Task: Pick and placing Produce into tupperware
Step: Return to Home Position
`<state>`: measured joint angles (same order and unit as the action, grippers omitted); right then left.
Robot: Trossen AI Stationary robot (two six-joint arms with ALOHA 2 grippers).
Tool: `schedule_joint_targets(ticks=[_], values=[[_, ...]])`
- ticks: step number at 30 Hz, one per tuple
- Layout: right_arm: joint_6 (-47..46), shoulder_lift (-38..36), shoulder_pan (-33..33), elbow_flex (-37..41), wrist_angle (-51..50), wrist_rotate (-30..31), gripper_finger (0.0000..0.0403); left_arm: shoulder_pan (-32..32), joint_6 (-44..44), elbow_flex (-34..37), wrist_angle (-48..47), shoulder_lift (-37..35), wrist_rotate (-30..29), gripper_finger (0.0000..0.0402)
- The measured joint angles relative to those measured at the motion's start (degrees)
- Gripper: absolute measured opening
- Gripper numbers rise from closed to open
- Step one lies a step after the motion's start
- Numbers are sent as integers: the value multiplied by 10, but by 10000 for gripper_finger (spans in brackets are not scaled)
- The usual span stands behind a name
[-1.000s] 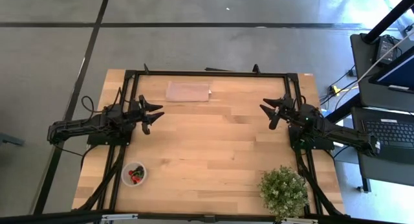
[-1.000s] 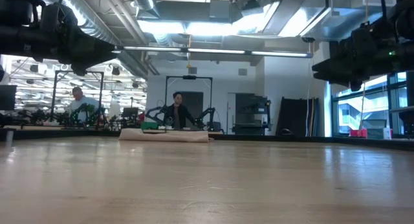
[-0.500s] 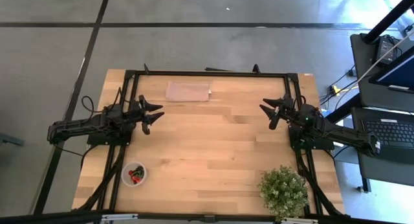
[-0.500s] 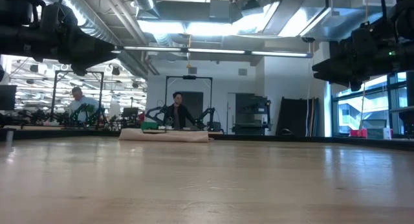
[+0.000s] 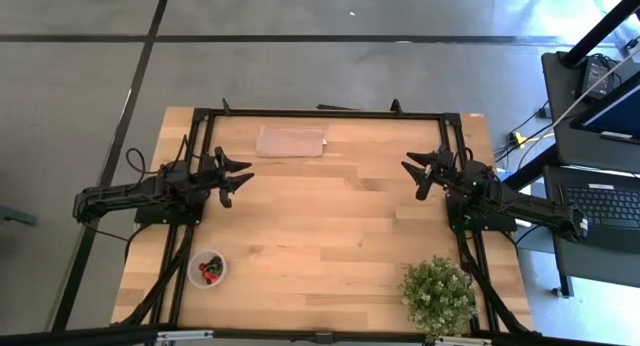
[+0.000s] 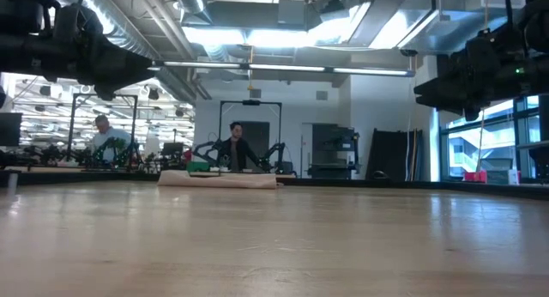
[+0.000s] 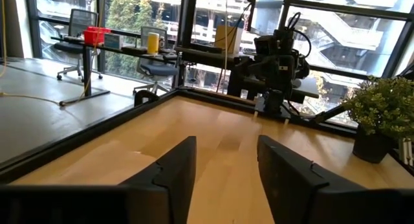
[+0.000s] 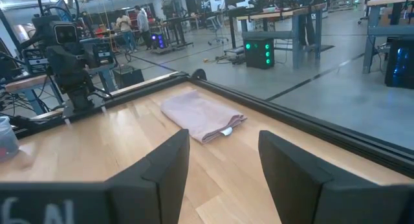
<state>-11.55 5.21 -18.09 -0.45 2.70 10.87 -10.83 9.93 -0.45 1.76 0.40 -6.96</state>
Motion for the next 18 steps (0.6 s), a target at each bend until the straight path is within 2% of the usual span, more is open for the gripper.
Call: schedule_joint_targets(ticks=[8,18], values=[[0,0,0,0,0,0,188,0,0,0,0,0,0,161],[0,0,0,0,0,0,188,0,0,0,0,0,0,148]])
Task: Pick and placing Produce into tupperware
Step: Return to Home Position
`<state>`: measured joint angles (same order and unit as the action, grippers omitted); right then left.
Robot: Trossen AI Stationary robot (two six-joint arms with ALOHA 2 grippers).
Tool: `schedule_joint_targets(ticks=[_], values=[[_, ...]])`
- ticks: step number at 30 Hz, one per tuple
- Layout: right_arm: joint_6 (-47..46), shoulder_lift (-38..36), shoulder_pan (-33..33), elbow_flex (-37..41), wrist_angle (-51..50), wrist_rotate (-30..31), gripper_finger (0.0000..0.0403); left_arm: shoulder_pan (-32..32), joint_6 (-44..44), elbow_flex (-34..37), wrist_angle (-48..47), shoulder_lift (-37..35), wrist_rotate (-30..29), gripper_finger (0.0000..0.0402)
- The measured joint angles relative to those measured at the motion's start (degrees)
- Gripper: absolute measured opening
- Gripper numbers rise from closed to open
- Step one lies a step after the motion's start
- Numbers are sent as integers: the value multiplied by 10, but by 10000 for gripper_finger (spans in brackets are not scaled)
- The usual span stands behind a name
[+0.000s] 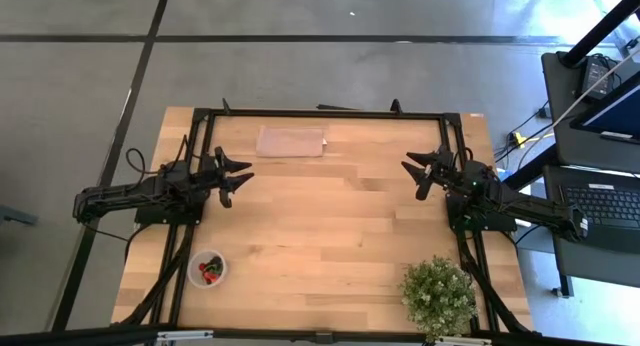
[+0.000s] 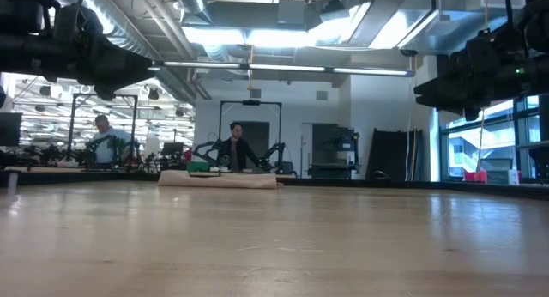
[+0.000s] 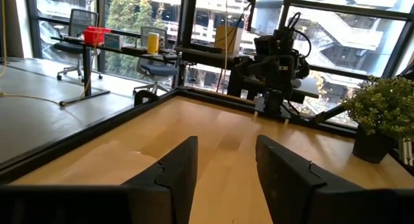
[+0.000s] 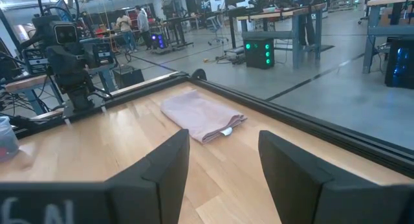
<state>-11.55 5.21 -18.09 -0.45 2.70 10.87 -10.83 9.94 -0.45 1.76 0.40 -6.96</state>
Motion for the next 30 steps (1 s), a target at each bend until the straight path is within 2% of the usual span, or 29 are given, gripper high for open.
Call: schedule_joint_targets(ticks=[14,30], values=[[0,0,0,0,0,0,188,0,0,0,0,0,0,161],[0,0,0,0,0,0,188,0,0,0,0,0,0,151]])
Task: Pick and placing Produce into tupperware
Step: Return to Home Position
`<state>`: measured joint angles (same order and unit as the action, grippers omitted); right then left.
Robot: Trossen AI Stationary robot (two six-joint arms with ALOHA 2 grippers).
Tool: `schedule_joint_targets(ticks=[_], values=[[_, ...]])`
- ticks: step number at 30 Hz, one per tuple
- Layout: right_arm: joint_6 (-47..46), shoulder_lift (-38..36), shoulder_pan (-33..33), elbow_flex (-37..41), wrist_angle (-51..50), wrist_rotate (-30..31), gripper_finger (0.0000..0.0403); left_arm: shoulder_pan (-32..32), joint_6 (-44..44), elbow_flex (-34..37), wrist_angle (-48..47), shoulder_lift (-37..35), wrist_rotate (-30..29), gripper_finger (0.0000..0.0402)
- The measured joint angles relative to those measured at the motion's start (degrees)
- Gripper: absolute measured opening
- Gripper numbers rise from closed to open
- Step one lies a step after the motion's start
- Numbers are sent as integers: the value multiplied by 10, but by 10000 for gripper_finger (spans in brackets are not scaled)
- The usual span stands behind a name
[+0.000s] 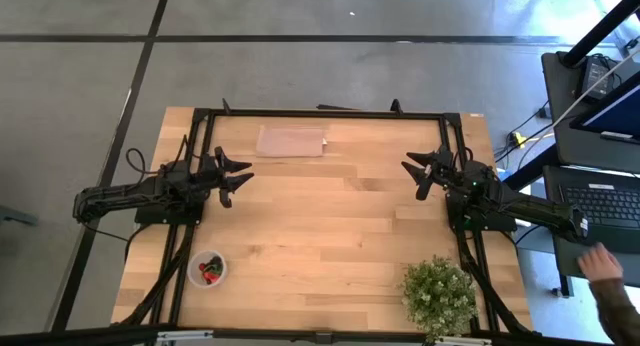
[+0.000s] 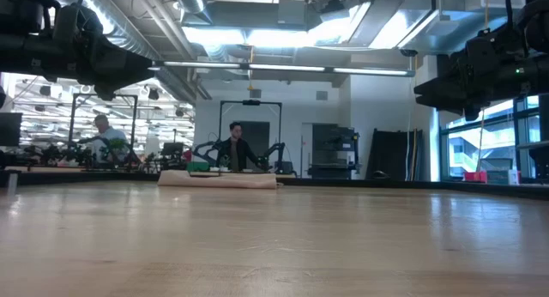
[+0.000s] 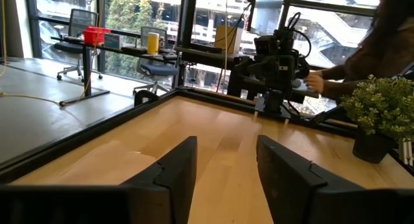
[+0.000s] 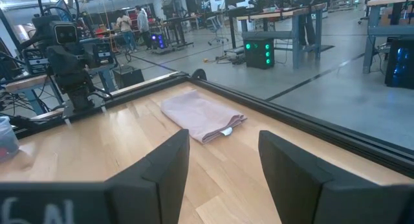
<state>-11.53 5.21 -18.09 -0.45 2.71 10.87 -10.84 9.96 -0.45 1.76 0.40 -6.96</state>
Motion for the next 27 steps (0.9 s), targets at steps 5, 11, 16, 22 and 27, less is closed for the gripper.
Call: schedule_joint_targets(ticks=[5,11,16,22,27], values=[[0,0,0,0,0,0,188,0,0,0,0,0,0,158],[0,0,0,0,0,0,188,0,0,0,0,0,0,161],[0,0,0,0,0,0,188,0,0,0,0,0,0,153],[0,0,0,0,0,0,188,0,0,0,0,0,0,147],[0,0,0,0,0,0,188,0,0,0,0,0,0,153]])
